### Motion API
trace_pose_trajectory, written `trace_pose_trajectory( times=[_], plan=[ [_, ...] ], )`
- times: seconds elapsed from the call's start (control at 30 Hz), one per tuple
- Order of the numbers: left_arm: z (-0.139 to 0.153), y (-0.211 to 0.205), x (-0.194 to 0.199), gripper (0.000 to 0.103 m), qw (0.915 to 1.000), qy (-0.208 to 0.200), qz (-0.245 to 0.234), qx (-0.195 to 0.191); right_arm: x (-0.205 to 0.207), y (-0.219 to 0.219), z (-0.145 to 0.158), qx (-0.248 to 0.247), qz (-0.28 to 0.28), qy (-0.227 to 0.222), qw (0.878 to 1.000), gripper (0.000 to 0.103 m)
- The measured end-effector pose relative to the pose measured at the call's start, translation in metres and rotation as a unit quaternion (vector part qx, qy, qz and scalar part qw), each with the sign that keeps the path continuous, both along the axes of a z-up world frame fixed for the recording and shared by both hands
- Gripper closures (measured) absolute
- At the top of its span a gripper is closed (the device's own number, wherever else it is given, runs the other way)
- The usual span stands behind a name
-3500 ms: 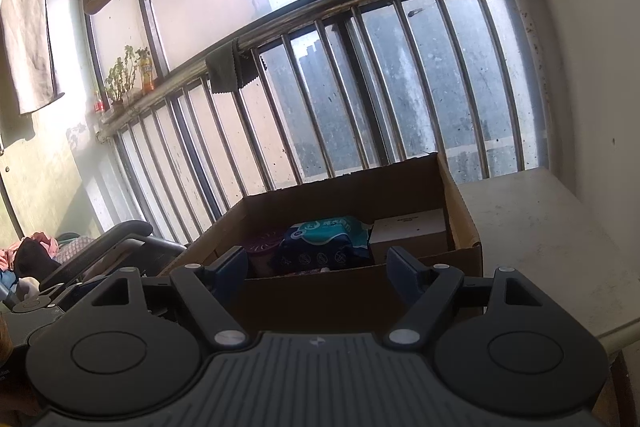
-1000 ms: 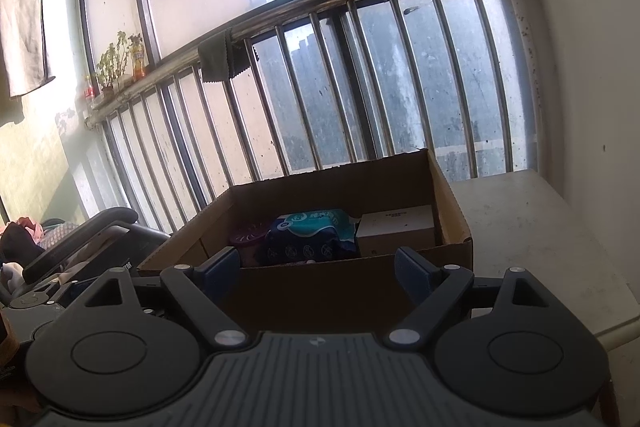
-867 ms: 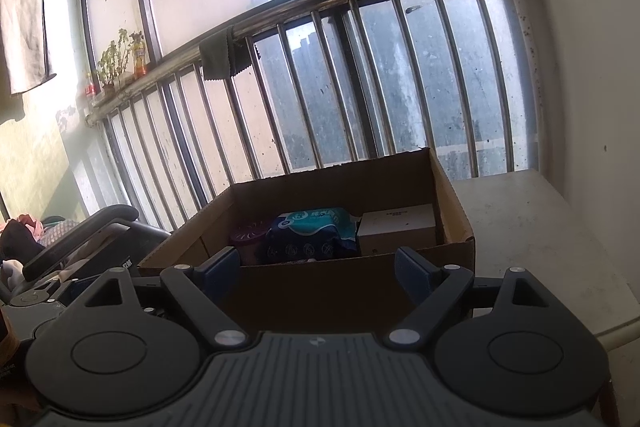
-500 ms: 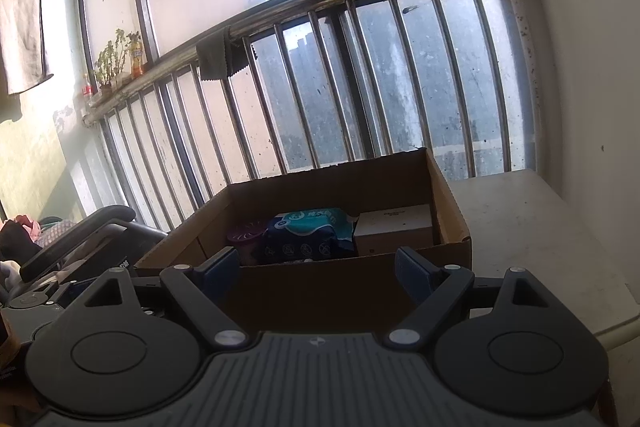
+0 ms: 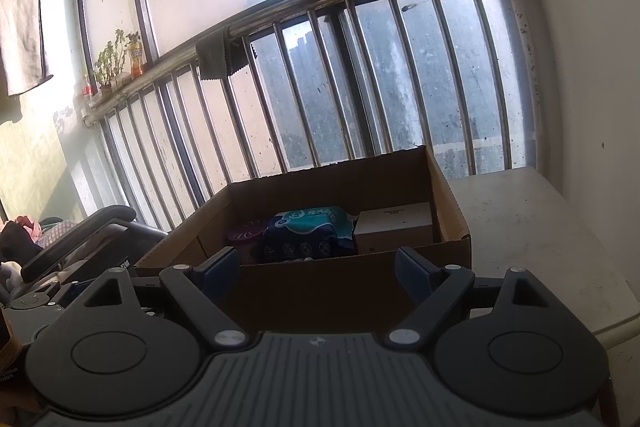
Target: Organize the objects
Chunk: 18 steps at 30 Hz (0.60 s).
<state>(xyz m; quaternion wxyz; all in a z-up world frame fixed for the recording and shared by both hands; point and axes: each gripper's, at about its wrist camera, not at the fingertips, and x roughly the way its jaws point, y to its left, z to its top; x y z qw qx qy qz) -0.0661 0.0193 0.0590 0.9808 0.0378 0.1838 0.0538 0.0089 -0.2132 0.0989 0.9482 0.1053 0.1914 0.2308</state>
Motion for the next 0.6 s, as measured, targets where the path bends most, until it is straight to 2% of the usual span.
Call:
trace_pose_trajectory(
  times=[0.17,0.6],
  plan=[
    [-0.0006,-0.0004,-0.0001,0.000,1.0000,-0.001,0.000,0.001,-0.0020,0.0035,0.0012,-0.016,-0.007,-0.007,1.000,0.014],
    [-0.0012,0.0000,0.0005,0.000,1.0000,0.000,0.001,0.002,-0.0012,0.0049,0.0023,-0.013,0.000,-0.006,1.000,0.012]
  ],
)
